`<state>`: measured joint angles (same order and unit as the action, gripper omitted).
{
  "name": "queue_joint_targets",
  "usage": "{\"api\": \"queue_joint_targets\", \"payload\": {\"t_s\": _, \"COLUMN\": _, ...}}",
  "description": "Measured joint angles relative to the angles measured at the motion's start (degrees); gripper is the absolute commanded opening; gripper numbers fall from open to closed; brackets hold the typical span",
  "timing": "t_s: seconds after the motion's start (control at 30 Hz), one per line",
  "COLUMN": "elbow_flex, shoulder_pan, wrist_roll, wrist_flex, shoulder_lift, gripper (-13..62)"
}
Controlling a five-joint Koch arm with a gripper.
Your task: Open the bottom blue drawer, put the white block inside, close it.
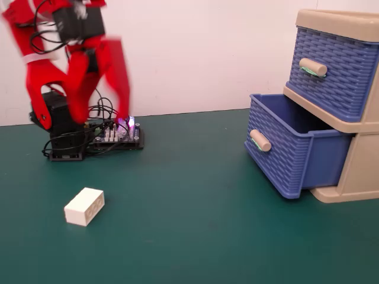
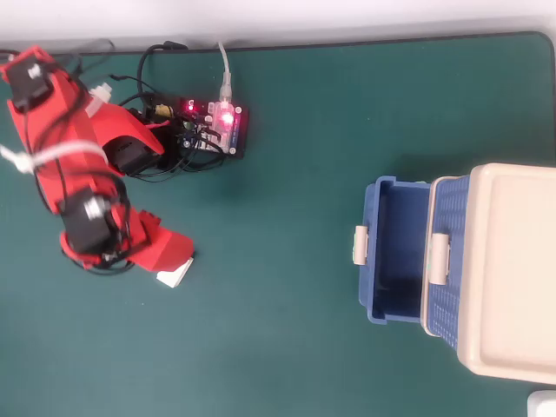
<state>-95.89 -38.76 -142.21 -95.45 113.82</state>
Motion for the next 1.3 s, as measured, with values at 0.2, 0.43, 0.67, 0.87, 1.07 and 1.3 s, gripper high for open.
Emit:
{"api": "queue_joint_targets", "payload": {"t_s": 0.2, "elbow_flex": -10.0, "shoulder_pan": 7.6, "wrist_roll": 6.9, "wrist_flex": 13.1, "shoulder_lift": -1.5, "gripper": 34.0}}
{"api": "queue_joint_targets", "payload": {"t_s": 0.43, "elbow_flex": -12.4, "shoulder_pan": 13.1, "wrist_roll": 13.1, "wrist_flex": 22.4, "shoulder_lift": -3.5, "gripper": 34.1}}
{"api": "queue_joint_targets", "payload": {"t_s": 0.67, "elbow_flex": -19.6, "shoulder_pan": 13.8, "wrist_roll": 13.8, "wrist_flex": 33.0, "shoulder_lift": -9.8, "gripper": 34.1}}
{"api": "queue_joint_targets", "payload": {"t_s": 0.87, "elbow_flex": -24.5, "shoulder_pan": 13.4, "wrist_roll": 13.9, "wrist_flex": 41.6, "shoulder_lift": -11.1, "gripper": 34.1}}
{"api": "queue_joint_targets", "payload": {"t_s": 1.07, "elbow_flex": -27.8, "shoulder_pan": 12.8, "wrist_roll": 13.9, "wrist_flex": 46.9, "shoulder_lift": -13.0, "gripper": 33.2}}
{"api": "queue_joint_targets", "payload": {"t_s": 1.3, "elbow_flex": -27.9, "shoulder_pan": 12.8, "wrist_roll": 13.9, "wrist_flex": 47.7, "shoulder_lift": -13.1, "gripper": -2.8}}
